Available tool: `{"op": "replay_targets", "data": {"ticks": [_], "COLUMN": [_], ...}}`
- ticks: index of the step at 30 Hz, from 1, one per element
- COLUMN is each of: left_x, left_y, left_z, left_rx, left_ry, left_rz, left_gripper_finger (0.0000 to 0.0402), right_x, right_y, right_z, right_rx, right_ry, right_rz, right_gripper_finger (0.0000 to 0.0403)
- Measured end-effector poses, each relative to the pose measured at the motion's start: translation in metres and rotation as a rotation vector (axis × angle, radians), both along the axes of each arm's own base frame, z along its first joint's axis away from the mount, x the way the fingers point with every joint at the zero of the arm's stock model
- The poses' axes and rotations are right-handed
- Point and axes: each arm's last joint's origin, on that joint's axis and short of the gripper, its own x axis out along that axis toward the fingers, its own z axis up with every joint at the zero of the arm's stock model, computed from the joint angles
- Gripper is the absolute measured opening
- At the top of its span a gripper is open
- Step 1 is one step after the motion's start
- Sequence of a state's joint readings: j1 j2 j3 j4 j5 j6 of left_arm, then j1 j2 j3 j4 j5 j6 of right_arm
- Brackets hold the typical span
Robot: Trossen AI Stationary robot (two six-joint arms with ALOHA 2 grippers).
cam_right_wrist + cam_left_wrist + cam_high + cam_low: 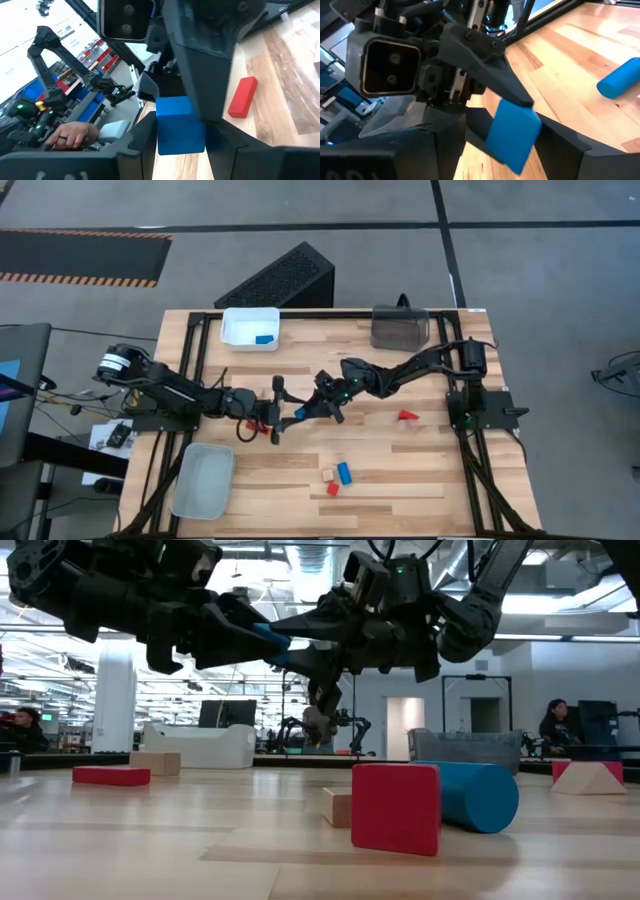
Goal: Sort & place blocks by color
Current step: Put the top blue block into the white bin
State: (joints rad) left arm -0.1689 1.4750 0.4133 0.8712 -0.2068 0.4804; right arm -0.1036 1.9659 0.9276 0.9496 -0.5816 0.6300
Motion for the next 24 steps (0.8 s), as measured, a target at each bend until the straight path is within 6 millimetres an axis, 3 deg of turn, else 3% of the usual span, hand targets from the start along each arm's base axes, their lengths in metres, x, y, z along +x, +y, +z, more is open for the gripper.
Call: {"op": "replay_targets", "data": {"ticks": [13,17,24], "left_x": [0.0000,0.0000,-0.0002], "left_y": [-0.0002,0.0010,0.0030], "left_z": [0.0000,0.0003,0.0001], "left_rx": [0.060,0.055,0.060], "left_ry": [0.003,0.001,0.003], "left_rz": [-0.015,0.010,0.072], "left_gripper_finger": [0.0061,0.0057,0.0089], "right_x": [0.0000,0.0003,0.0001], "right_y": [-0.0011,-0.0016,-0.0102], "right_z": [-0.0011,-0.0004,-0.0037], "right_rx": [0.008,-0.011,-0.074], "right_ry": [0.015,-0.001,0.010], "right_rz": [-0.011,-0.036,-0.105], "right_gripper_finger": [0.0167,0.0186,0.0230]}}
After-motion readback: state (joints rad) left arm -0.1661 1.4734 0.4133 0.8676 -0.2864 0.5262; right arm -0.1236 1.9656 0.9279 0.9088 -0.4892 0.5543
